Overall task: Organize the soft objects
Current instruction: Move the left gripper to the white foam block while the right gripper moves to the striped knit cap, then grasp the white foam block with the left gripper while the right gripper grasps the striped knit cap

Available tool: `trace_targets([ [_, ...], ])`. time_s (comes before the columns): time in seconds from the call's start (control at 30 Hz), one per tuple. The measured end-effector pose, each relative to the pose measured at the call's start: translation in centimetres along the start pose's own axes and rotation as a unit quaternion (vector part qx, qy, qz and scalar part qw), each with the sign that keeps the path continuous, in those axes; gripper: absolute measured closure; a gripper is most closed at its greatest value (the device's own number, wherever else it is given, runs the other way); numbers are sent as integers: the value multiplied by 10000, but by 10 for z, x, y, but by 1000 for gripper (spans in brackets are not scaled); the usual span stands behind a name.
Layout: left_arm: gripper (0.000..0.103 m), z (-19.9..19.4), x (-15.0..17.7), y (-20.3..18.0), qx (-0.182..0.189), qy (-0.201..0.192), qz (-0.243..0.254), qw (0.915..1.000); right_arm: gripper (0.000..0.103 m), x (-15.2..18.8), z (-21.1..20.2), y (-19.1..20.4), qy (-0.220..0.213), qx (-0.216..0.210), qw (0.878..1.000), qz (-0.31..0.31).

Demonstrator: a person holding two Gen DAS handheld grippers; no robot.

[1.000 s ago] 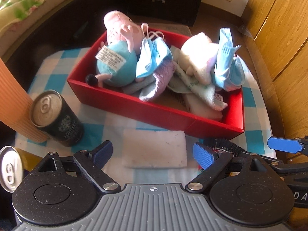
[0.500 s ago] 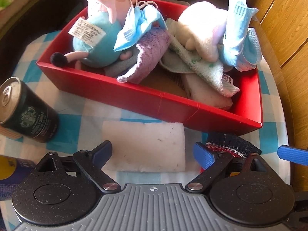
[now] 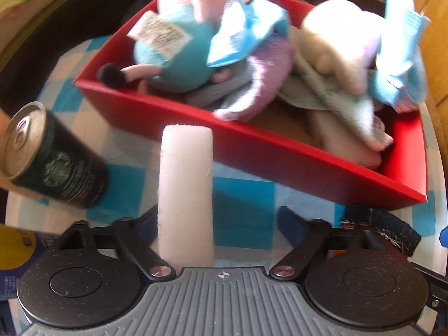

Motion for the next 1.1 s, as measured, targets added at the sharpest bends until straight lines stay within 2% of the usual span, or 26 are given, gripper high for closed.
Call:
trace_targets([
  [0.07, 43, -2, 1, 4, -40, -19, -60, 10000, 50, -1, 0, 0, -16, 7, 10000, 5],
  [0.1, 57, -3, 2, 5, 29, 11, -93, 10000, 50, -2, -1, 1, -32, -1, 10000, -5],
  [0.17, 59, -3, 2, 4, 129, 43, -115, 9998, 50, -2, -2, 4, -77, -25, 10000, -57],
  [0.2, 64, -3, 2, 4, 97, 31, -90, 9999, 50, -2, -3, 6, -92, -28, 9999, -96],
  [0.33, 73, -3, 0, 5, 175, 43, -62, 9998, 50, -1, -2, 9, -94, -21, 9997, -205],
  [0.67, 75, -10, -5, 5, 211, -2, -96, 9997, 50, -3, -5, 11, -184, -28, 9996, -221],
  [0.87, 82, -19, -9, 3, 315, -109, -119, 9994, 51, -4, -5, 10, -235, -26, 9995, -194],
  [1.1, 85, -20, -4, 1, 280, -101, 53, 9995, 50, 1, 5, 11, 162, -203, 9995, 159],
])
Point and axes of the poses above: each gripper's, at about its wrist camera, not at the fingertips, and z roughly the way its jaws point, y to its left, x to its underside, the point moved 10 cm from there along z, roughly the way its jaws point, and after that the axes turned 7 degrees about x, right-handed, at the moved point
